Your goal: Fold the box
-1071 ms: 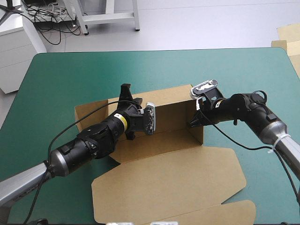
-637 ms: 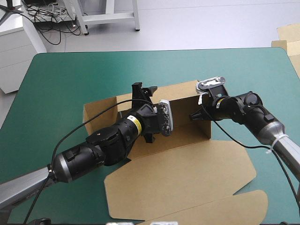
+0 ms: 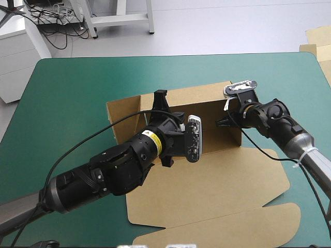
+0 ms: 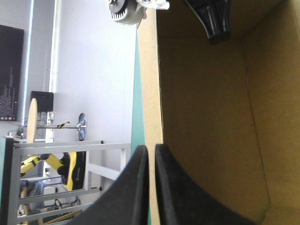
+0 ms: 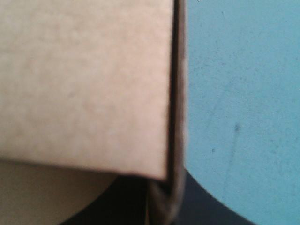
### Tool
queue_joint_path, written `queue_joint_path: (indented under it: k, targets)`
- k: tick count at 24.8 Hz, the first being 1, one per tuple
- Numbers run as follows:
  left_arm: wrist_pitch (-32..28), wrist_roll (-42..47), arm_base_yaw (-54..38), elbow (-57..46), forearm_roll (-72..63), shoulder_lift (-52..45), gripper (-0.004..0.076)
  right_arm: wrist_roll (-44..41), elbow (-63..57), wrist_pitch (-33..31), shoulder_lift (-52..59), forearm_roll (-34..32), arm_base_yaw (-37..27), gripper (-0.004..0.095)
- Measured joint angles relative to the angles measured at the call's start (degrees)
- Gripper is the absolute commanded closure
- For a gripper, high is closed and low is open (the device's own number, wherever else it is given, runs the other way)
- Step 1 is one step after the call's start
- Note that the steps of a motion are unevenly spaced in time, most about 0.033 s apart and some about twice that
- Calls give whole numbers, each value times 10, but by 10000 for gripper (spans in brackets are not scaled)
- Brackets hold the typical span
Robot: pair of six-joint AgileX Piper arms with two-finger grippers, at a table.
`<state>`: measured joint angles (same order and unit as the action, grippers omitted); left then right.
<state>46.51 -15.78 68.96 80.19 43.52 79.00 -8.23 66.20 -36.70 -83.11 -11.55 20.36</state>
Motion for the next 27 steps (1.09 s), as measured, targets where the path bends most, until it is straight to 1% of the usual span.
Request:
queue_joint_path:
  k: [1, 3, 6, 7, 9, 13, 14, 16, 18, 20, 23, 27]
  targets:
    - [6, -19, -8, 12, -24, 0, 708, 0, 0, 0, 0, 0, 0, 928]
    - [27, -62, -53, 55, -99, 0, 708, 0, 0, -1, 0, 0, 0, 928]
    - [51, -80, -173, 119, -177, 0, 708, 0, 0, -2, 0, 1, 0, 928]
    - [61, -81, -209, 135, -195, 0, 708, 0, 0, -2, 0, 1, 0, 928]
    - [95, -79, -313, 165, -240, -3, 708, 0, 0, -2, 0, 1, 0, 928]
    - [127, -40, -425, 169, -277, -18, 711, 0, 0, -3, 0, 1, 0, 928]
    - [143, -29, -470, 169, -302, -27, 712, 0, 0, -3, 0, 2, 0, 928]
    - [163, -22, -521, 169, -339, -40, 724, 0, 0, -4, 0, 2, 0, 928]
    - [174, -20, -560, 165, -381, -55, 734, 0, 0, -4, 0, 2, 0, 928]
    - [164, -19, -591, 144, -409, -83, 734, 0, 0, -4, 0, 2, 0, 928]
    - [134, -16, -611, 95, -421, -130, 734, 0, 0, -4, 0, 2, 0, 928]
    - [119, -5, -617, 8, -428, -193, 734, 0, 0, -4, 0, 2, 0, 928]
